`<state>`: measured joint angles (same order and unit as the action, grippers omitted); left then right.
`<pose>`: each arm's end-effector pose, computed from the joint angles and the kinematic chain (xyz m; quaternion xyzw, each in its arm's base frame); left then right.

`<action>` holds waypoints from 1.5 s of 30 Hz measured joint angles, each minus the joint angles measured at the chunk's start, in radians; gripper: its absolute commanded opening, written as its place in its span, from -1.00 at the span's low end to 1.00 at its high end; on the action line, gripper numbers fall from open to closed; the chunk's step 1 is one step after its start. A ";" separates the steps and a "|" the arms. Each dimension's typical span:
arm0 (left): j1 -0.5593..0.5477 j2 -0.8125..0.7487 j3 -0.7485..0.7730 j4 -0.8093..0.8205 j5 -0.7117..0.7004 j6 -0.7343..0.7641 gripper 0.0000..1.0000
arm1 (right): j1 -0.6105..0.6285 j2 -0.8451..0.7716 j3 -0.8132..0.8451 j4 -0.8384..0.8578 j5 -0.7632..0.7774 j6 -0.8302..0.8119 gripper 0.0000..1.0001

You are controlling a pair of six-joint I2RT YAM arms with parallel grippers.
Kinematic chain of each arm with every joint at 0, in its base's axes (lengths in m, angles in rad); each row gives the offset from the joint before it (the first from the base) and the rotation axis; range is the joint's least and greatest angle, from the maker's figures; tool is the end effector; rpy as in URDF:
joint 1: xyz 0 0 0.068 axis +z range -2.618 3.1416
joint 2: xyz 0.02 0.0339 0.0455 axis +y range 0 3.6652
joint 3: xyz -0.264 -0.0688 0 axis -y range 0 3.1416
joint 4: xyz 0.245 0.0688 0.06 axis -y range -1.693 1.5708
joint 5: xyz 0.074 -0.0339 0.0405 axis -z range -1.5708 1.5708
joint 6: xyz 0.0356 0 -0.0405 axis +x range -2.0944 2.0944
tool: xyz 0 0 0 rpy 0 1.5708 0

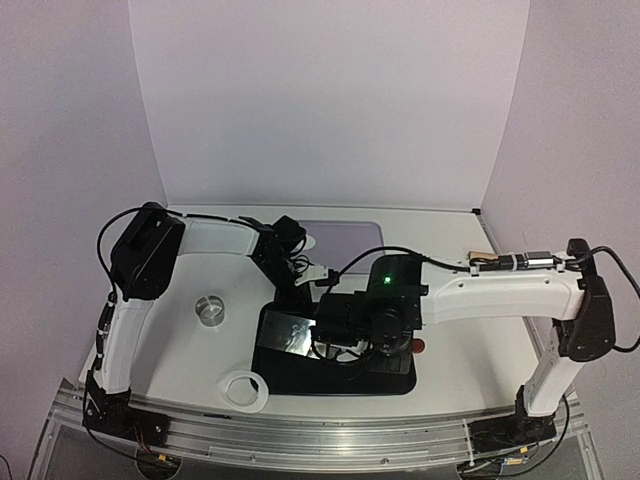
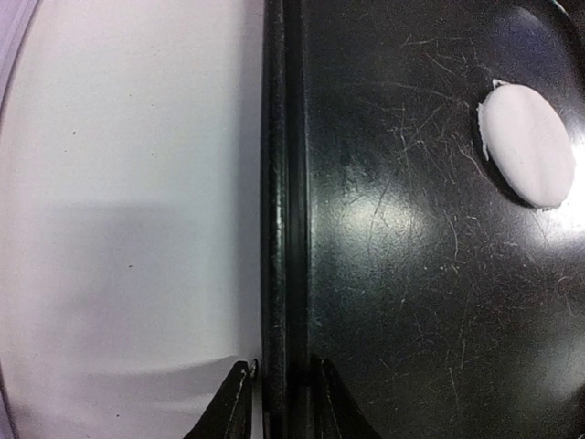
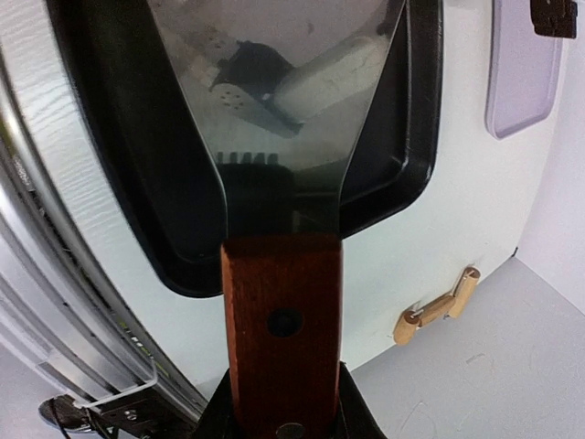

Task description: Roll out the dumpling wrappers from the dough

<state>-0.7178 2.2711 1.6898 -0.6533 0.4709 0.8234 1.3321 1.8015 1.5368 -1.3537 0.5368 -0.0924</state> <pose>0.3379 -0.3165 0.1312 0.6958 0.6607 -0.2211 0.1746 0.0951 0.3140 0.2598 -0.6347 0.7255 -0.2291 0.1353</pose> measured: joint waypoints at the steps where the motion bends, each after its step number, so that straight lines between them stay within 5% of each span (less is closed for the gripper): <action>1: -0.001 0.000 0.001 0.000 -0.003 0.003 -0.39 | 0.017 -0.005 0.003 -0.002 -0.021 0.012 -1.00; 9: -0.001 -0.003 0.012 -0.012 -0.022 -0.009 0.03 | 0.141 -0.005 0.107 0.010 -0.176 0.163 -1.00; 20: -0.001 -0.100 0.057 -0.081 0.052 -0.065 0.27 | 0.091 -0.005 -0.022 0.003 -0.253 0.351 -1.00; 32: 0.028 -0.298 -0.041 -0.184 0.067 -0.056 0.17 | -0.083 -0.101 -0.091 -0.006 -0.243 0.394 -1.00; 45: 0.150 -0.425 -0.307 -0.225 0.029 -0.053 0.24 | 0.034 0.005 0.064 0.007 -0.344 0.515 -1.00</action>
<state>-0.5678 1.8458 1.3828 -0.8785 0.4995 0.7705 1.3662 1.8065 1.6012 -1.3470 0.1926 0.4223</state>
